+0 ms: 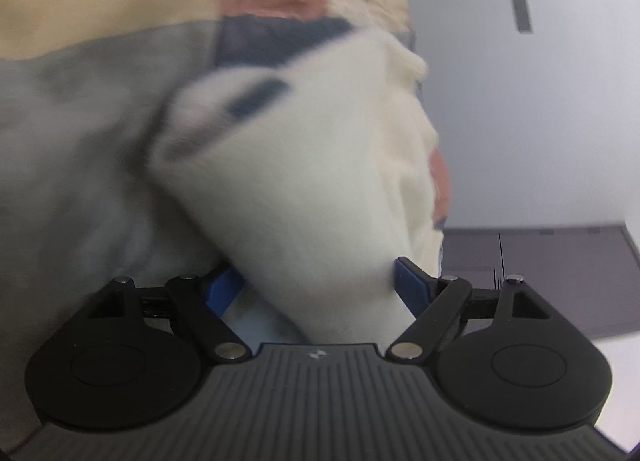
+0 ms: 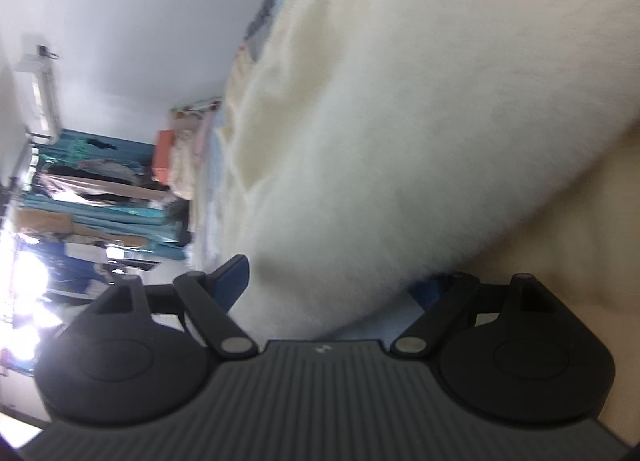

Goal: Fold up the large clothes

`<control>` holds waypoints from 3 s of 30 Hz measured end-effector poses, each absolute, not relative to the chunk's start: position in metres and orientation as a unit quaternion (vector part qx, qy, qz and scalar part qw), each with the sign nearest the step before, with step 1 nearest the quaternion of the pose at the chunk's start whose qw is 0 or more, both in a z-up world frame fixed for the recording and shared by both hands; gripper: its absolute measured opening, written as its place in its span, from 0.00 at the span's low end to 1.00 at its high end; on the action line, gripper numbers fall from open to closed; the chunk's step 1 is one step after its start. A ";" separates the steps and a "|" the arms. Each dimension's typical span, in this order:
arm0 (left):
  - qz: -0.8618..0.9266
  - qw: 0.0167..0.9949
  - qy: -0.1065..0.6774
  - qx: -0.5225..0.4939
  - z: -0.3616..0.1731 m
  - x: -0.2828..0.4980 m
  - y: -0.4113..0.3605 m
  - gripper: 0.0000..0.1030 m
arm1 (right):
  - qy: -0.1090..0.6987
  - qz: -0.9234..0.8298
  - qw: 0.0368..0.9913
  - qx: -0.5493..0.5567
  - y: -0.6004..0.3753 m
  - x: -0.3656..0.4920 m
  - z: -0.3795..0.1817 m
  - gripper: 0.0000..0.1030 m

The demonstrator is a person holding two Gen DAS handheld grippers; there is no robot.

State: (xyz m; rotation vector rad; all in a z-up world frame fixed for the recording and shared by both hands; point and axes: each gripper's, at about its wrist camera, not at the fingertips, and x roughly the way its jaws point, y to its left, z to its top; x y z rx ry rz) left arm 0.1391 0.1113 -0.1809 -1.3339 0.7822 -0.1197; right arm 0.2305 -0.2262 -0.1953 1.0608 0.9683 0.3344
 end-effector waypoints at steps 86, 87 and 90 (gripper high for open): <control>-0.089 0.866 0.270 -0.411 -0.081 0.183 0.121 0.39 | 0.372 0.118 0.813 0.432 -0.289 0.260 -0.118 0.59; -0.091 0.866 0.272 -0.410 -0.085 0.190 0.122 0.39 | 0.376 0.115 0.811 0.433 -0.289 0.266 -0.122 0.59; -0.100 0.870 0.263 -0.405 -0.100 0.208 0.124 0.39 | 0.384 0.113 0.811 0.427 -0.290 0.283 -0.132 0.60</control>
